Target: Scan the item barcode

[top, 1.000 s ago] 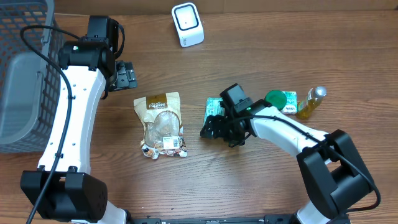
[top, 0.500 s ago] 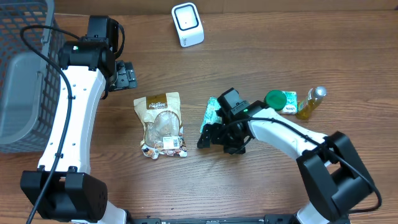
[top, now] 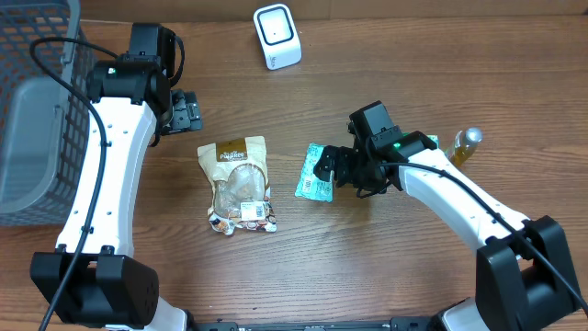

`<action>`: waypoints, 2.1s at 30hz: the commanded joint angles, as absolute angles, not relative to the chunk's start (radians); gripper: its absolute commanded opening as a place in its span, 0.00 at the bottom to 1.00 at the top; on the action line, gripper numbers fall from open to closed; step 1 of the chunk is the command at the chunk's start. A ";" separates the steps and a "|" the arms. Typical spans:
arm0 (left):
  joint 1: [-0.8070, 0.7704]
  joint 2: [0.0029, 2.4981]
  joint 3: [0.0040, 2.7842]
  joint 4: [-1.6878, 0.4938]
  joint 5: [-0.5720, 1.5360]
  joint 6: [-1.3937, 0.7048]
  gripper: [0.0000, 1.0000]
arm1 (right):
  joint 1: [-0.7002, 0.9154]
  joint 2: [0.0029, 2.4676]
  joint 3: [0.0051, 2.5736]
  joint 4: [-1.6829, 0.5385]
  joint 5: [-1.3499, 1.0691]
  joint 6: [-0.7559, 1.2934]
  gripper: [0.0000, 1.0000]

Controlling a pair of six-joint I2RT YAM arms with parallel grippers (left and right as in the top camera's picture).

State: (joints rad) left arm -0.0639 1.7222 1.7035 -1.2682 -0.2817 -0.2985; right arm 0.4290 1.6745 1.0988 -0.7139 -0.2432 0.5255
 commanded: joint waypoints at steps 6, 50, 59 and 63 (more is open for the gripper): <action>-0.059 1.726 1.717 -1.267 -0.295 -0.292 0.99 | 0.431 1.803 1.112 -0.709 -0.260 0.524 0.98; -0.059 1.726 1.717 -1.267 -0.295 -0.292 1.00 | 0.450 1.807 1.289 -0.817 -0.398 0.432 1.00; -0.059 1.726 1.717 -1.267 -0.295 -0.292 0.99 | 0.436 1.809 1.272 -0.737 -0.163 0.433 1.00; -0.059 1.726 1.717 -1.267 -0.295 -0.292 0.99 | 0.436 1.809 1.268 -0.711 -0.118 0.433 1.00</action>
